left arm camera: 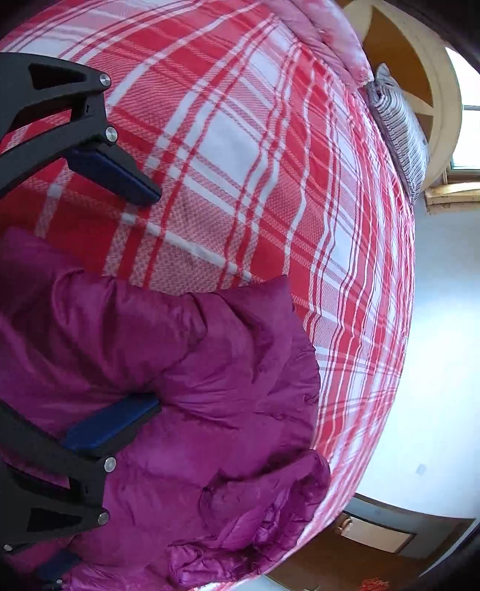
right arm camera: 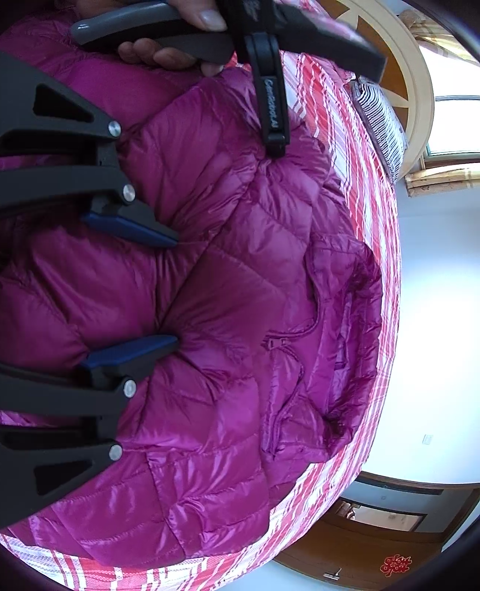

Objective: Fold large clothes

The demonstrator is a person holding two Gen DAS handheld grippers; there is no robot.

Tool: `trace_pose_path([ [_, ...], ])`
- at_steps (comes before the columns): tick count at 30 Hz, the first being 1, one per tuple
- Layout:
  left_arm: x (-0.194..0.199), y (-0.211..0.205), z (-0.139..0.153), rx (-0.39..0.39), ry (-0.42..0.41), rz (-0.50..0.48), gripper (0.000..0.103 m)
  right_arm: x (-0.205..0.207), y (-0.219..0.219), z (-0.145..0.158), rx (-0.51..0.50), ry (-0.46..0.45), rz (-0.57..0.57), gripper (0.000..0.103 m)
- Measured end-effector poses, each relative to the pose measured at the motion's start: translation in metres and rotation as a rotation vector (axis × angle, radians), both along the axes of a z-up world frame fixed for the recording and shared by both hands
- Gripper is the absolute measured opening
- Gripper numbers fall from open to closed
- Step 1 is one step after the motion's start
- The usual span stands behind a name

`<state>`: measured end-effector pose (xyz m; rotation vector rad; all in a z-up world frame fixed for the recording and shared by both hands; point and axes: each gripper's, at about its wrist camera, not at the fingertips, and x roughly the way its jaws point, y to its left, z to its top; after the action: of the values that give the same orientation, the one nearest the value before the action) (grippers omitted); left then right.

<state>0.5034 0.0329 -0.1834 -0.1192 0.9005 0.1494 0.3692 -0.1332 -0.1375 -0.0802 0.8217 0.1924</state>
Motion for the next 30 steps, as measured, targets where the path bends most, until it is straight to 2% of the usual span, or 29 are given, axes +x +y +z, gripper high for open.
trace_pose_path([
  [5,-0.005,-0.008,0.004,0.049,-0.015,-0.008,0.102,0.0,-0.002,0.0,0.011,-0.001,0.0,0.052],
  [7,-0.011,-0.007,0.012,0.062,-0.028,-0.003,0.102,0.0,-0.002,0.001,0.012,0.001,0.004,0.052],
  [9,-0.015,0.0,0.031,0.053,-0.079,-0.01,0.102,0.0,-0.007,0.01,0.037,0.017,0.039,0.054],
  [11,-0.026,0.012,0.057,0.015,-0.164,-0.015,0.102,-0.005,-0.031,0.032,0.155,-0.001,0.054,0.062],
  [12,-0.03,0.018,0.065,0.022,-0.193,-0.007,0.102,-0.009,-0.044,0.042,0.191,-0.029,0.044,0.075],
  [13,-0.031,0.023,0.072,0.043,-0.216,0.009,0.102,-0.011,-0.061,0.056,0.207,-0.066,0.014,0.082],
  [16,-0.025,0.042,0.08,0.085,-0.241,0.069,0.102,-0.002,-0.104,0.079,0.168,-0.12,-0.088,0.082],
  [17,-0.021,0.047,0.08,0.074,-0.237,0.089,0.102,0.006,-0.121,0.082,0.159,-0.121,-0.128,0.081],
  [18,-0.017,0.05,0.078,0.048,-0.227,0.096,0.102,0.016,-0.141,0.081,0.158,-0.119,-0.186,0.07],
  [19,-0.015,0.05,0.076,0.025,-0.215,0.091,0.102,0.025,-0.159,0.079,0.166,-0.106,-0.237,0.063],
  [21,-0.007,0.036,0.065,0.002,-0.169,0.053,0.102,0.041,-0.181,0.069,0.175,-0.081,-0.278,0.06],
  [23,0.003,0.012,0.047,0.114,-0.111,0.028,0.102,0.055,-0.194,0.051,0.157,-0.04,-0.283,0.058],
  [25,0.013,-0.001,0.025,0.273,-0.059,0.049,0.102,0.064,-0.198,0.035,0.168,0.01,-0.247,0.056],
  [26,0.016,-0.001,0.018,0.312,-0.04,0.071,0.102,0.068,-0.198,0.032,0.158,0.024,-0.24,0.055],
  [30,0.018,0.024,0.007,0.215,-0.012,0.132,0.102,0.067,-0.197,0.014,0.118,0.053,-0.214,0.054],
])
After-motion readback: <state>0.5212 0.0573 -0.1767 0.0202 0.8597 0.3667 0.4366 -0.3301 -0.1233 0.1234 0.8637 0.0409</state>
